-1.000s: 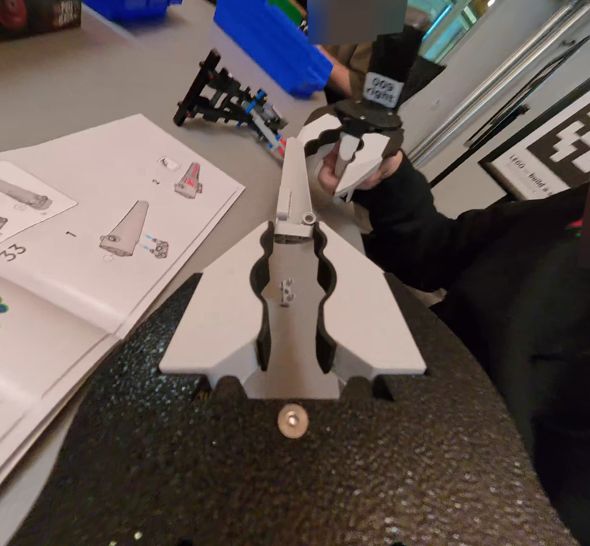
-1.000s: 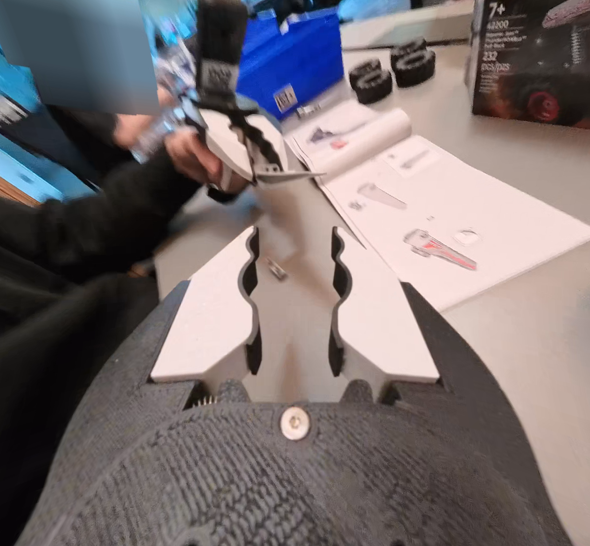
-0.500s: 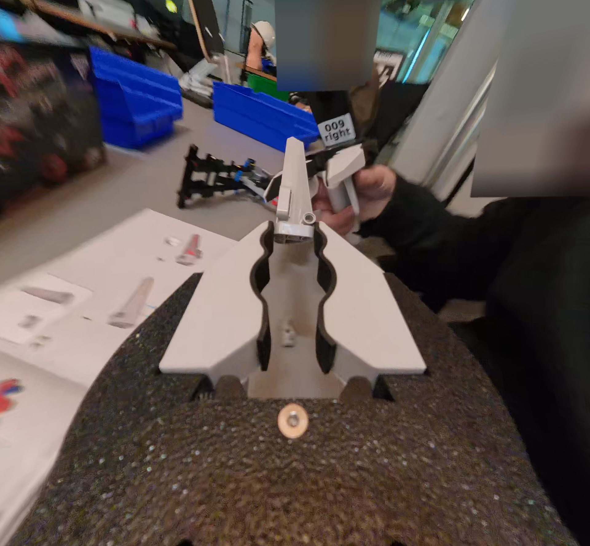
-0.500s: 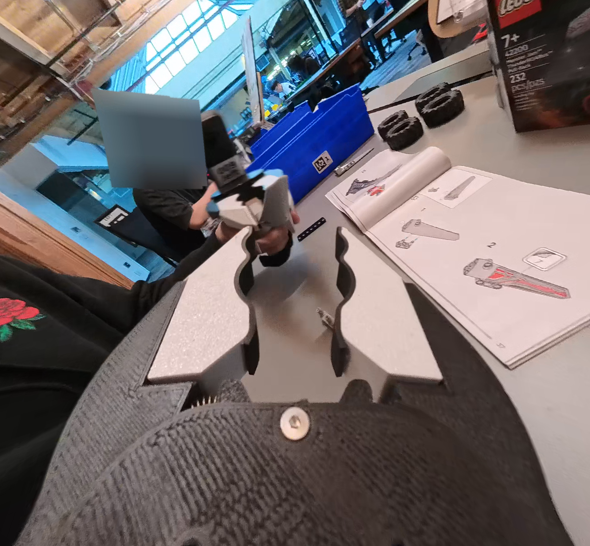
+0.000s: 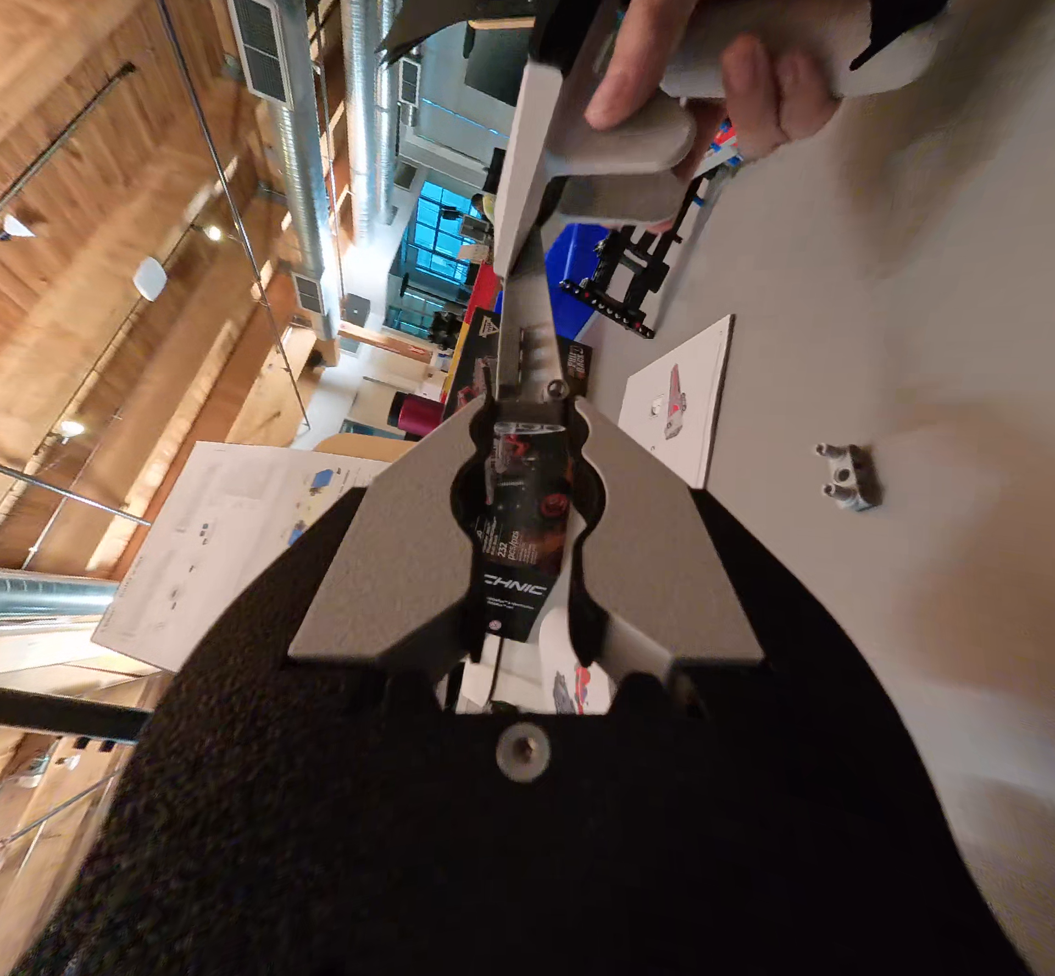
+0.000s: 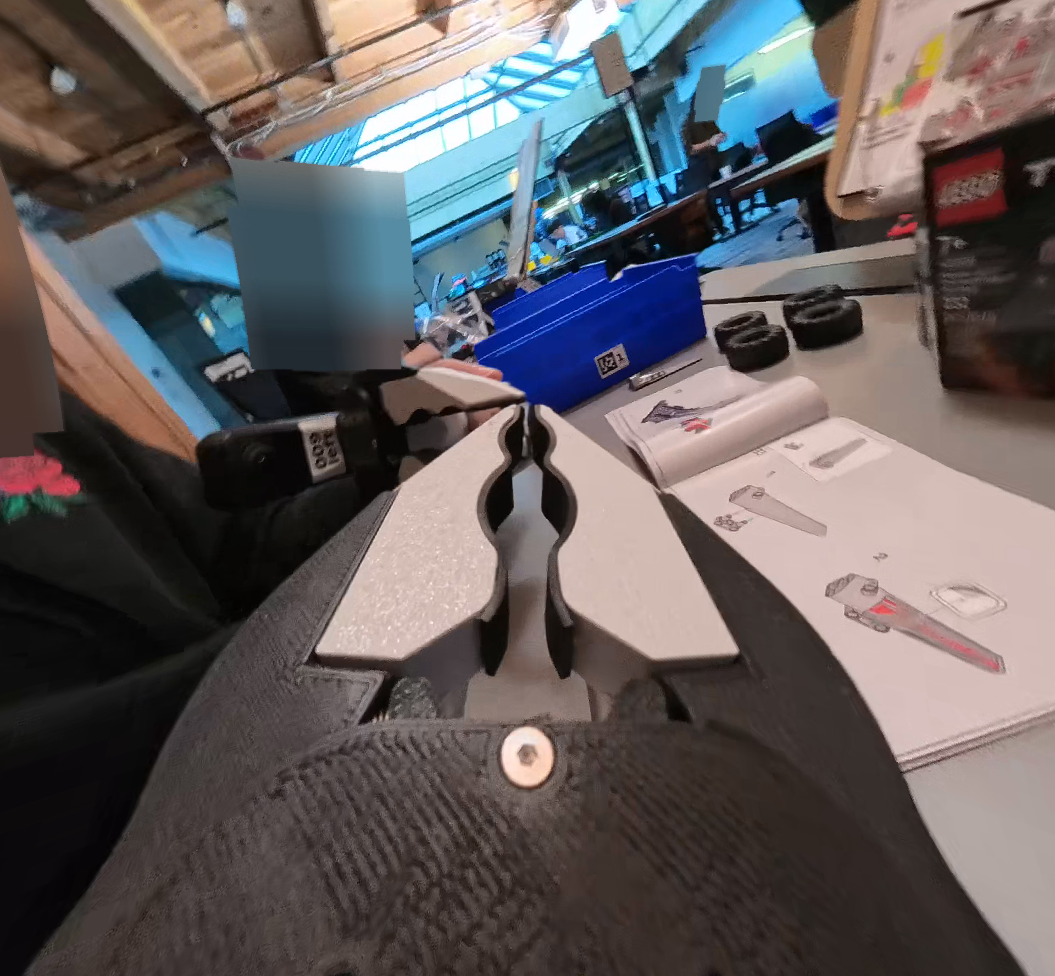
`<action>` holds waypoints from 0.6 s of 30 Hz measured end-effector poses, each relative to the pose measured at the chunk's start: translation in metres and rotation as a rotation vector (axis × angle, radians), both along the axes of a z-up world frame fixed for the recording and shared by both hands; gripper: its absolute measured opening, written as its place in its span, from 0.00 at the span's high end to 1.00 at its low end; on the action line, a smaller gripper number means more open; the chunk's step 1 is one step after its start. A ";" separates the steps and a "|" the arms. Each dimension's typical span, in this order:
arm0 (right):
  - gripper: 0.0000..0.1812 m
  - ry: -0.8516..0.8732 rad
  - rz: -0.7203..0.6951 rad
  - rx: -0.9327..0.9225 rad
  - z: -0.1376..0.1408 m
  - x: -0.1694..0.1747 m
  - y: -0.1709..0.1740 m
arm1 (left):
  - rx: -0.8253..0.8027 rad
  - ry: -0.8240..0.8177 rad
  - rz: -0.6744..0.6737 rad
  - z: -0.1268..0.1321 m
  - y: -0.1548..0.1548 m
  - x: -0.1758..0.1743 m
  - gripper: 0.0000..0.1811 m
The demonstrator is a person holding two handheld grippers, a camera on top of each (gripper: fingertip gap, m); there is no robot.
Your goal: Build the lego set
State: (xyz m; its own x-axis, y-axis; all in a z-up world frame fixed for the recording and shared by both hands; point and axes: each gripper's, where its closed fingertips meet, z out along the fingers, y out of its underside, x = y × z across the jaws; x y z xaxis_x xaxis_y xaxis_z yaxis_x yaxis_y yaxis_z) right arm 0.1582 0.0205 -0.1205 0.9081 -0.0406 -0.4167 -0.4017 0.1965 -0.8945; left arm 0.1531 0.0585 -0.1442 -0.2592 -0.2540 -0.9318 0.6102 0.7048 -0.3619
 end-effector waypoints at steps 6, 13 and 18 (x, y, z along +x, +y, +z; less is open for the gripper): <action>1.00 -0.275 -0.002 -0.151 -0.009 -0.009 -0.004 | -0.095 0.148 -0.050 -0.006 -0.002 -0.005 0.88; 1.00 -0.702 -0.079 -0.237 -0.004 -0.024 0.000 | -0.332 0.483 -0.170 -0.011 -0.005 -0.014 0.83; 1.00 -1.019 -0.177 -0.265 0.005 -0.033 0.004 | -0.610 0.953 -0.272 -0.006 0.002 -0.020 0.70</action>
State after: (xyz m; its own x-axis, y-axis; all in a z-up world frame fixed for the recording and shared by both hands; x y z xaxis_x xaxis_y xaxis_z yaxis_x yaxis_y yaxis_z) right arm 0.1249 0.0240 -0.1160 0.7954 -0.1843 0.5774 0.5752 -0.0711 -0.8149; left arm 0.1329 0.0609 -0.1506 -0.9042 -0.4209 -0.0725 0.0127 0.1432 -0.9896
